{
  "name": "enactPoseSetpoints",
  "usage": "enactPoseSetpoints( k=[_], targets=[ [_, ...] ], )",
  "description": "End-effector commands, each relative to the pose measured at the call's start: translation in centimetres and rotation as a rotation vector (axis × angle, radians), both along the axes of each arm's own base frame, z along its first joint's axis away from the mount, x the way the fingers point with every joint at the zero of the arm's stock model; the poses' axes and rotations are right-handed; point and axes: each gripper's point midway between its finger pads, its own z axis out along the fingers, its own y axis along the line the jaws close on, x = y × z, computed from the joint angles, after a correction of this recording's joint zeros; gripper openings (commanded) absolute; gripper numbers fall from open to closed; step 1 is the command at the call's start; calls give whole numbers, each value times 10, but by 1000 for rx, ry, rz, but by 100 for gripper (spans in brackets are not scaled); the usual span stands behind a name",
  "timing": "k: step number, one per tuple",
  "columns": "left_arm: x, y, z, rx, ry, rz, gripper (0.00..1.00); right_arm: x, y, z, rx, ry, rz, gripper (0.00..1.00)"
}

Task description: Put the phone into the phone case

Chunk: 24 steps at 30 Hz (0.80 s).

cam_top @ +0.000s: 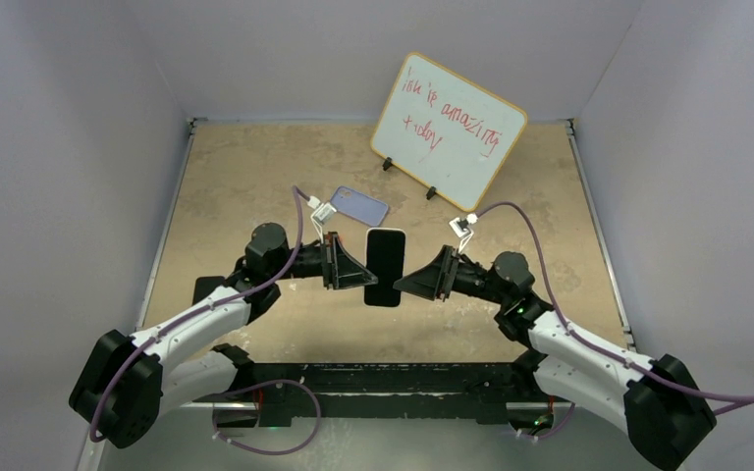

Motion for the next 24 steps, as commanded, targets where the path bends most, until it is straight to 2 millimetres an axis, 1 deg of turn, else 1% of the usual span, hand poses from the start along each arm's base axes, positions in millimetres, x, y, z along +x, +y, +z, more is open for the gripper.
enactPoseSetpoints(
  k=[1, 6, 9, 15, 17, 20, 23, 24],
  targets=[
    [-17, 1, 33, -102, -173, -121, 0, 11, -2, 26, -35, -110, -48, 73],
    [-28, 2, 35, -120, -167, -180, 0, 17, 3, 44, -68, -176, -32, 77],
    [-28, 2, 34, -118, -162, -181, 0, 19, 5, 53, -65, -200, -25, 77],
    [-27, 2, 31, -104, -153, -179, 0, 21, 12, 70, -57, -238, 12, 72],
    [-25, 2, 25, -75, -137, -166, 0, 23, 12, 72, -61, -244, 7, 70],
    [-23, 2, 21, -55, -137, -158, 0, 25, 11, 77, -68, -256, -1, 63],
    [-20, 2, 17, -32, -126, -139, 0, 28, 10, 81, -69, -265, -21, 52],
    [-17, 2, 14, -10, -119, -122, 0, 30, 9, 82, -79, -268, -32, 47]
  ],
)
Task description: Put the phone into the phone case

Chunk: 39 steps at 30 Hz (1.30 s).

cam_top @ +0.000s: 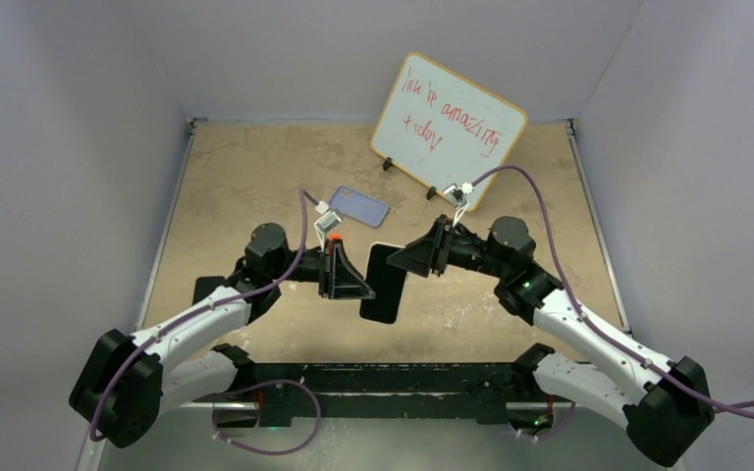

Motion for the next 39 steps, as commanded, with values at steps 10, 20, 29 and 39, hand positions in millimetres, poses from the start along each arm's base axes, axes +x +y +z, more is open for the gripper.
enactPoseSetpoints(
  k=[10, 20, 29, 39],
  targets=[
    [44, 10, -25, 242, -87, 219, 0, 23, -4, 3, -78, 95, -119, 0],
    [22, 3, 25, -67, -22, 188, 0, 10, -5, 0, -30, 55, -70, 62],
    [25, -1, 41, -158, 21, 190, 0, 5, -8, -28, -46, 97, -67, 66],
    [27, 0, 27, -103, 31, 205, 0, 24, -11, -18, -10, 83, -168, 52]
  ],
)
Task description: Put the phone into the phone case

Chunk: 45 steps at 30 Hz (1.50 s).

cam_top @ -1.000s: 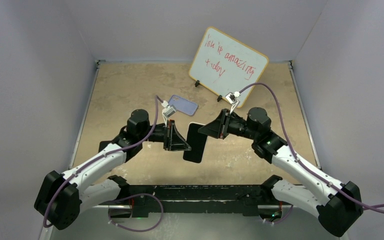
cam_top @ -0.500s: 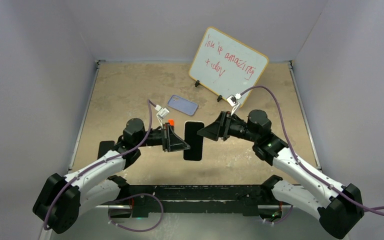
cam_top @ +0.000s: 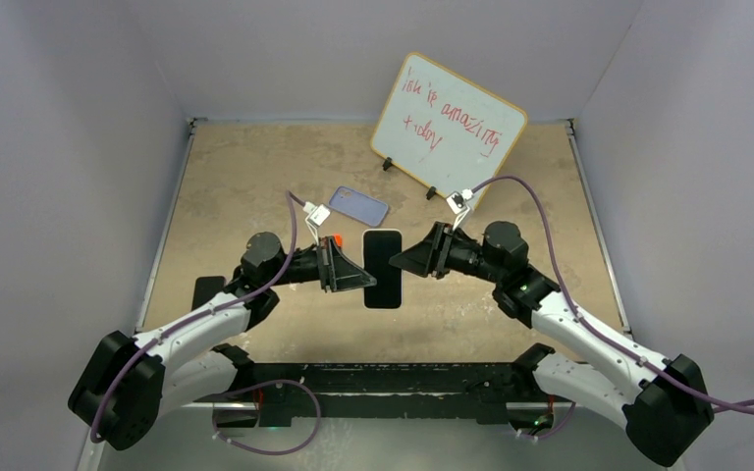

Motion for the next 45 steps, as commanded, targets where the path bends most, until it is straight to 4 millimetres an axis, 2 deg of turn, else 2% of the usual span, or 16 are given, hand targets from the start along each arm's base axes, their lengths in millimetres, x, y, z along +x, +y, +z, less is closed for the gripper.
enactPoseSetpoints(
  k=[1, 4, 13, 14, 18, 20, 21, 22, 23, 28, 32, 35, 39, 40, 43, 45],
  targets=[
    [3, 0, 24, -39, -117, 9, 0, 14, -1, 27, 62, -77, -65, 56],
    [-2, 0, 25, -43, -132, -23, 0, 14, 6, 37, 74, -89, -24, 60],
    [-8, 0, 20, -12, -147, -77, 0, 23, 7, 62, 80, -166, -45, 56],
    [-8, -1, 19, -7, -143, -79, 0, 23, 8, 64, 80, -173, -37, 52],
    [-6, 0, 17, 7, -139, -66, 0, 17, 14, 67, 84, -183, 26, 20],
    [-5, 0, 17, 16, -139, -61, 0, 13, 15, 67, 90, -192, 55, 1],
    [-3, 0, 16, 26, -134, -53, 0, 11, 16, 67, 89, -192, 67, 0],
    [-2, 0, 14, 38, -124, -50, 0, 11, 16, 68, 81, -199, 74, 0],
    [-1, 0, 16, 37, -126, -50, 5, 10, 16, 70, 78, -215, 78, 0],
    [10, 2, 27, 18, -111, 26, 43, 5, 18, 73, 102, -238, 115, 0],
    [18, 1, 37, -28, -117, 72, 52, 0, 21, 75, 146, -228, 141, 0],
    [19, -1, 38, -54, -120, 61, 44, -2, 20, 69, 161, -202, 139, 0],
    [15, -2, 32, -72, -103, 30, 2, -4, 18, 66, 165, -194, 137, 0],
    [12, -1, 33, -82, -107, 16, 0, -5, 17, 67, 157, -198, 138, 6],
    [3, 0, 37, -96, -138, -27, 0, -8, 14, 76, 116, -239, 149, 41],
    [-1, 1, 38, -94, -150, -41, 0, -9, 15, 82, 101, -253, 167, 54]
  ],
)
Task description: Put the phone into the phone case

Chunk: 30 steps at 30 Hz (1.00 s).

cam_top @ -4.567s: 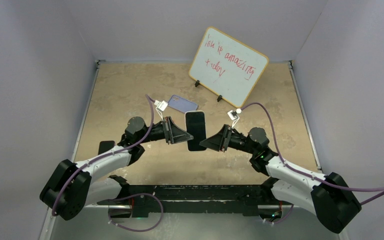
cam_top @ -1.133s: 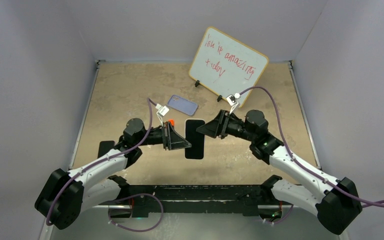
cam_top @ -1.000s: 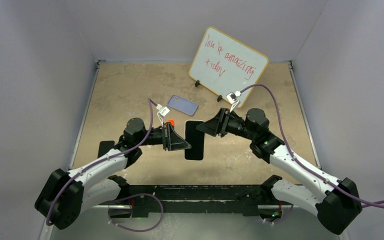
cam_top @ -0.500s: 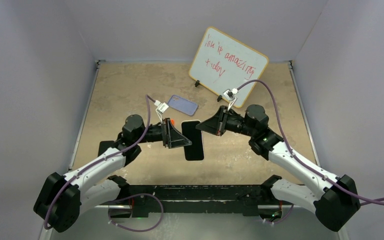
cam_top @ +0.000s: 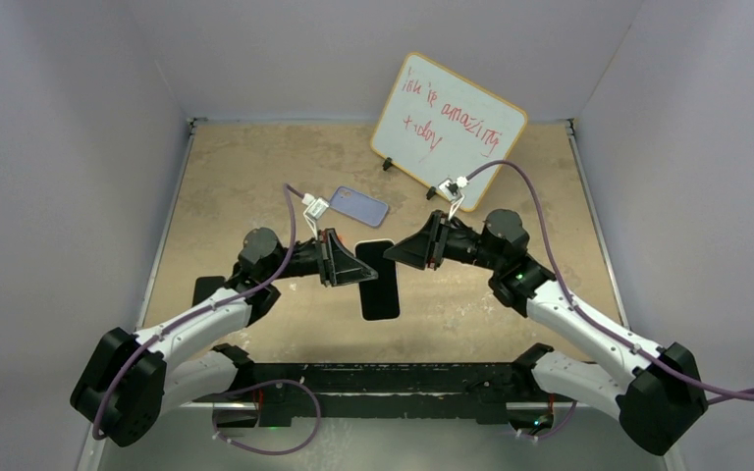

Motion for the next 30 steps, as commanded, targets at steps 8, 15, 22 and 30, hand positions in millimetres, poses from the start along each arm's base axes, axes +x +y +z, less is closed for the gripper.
enactPoseSetpoints(
  k=[8, 15, 22, 30],
  targets=[
    [-15, 4, 24, -59, -118, -75, 0, 0, 10, 31, -39, -125, 92, 64],
    [-3, 0, 12, 16, -82, -44, 0, 8, 16, 40, -42, -160, 101, 59],
    [-3, -1, 14, 5, -91, -63, 0, 6, 22, 31, -47, -145, 152, 61],
    [-5, -4, 15, 10, -102, -108, 0, 10, 29, 11, -89, -116, 200, 61]
  ],
)
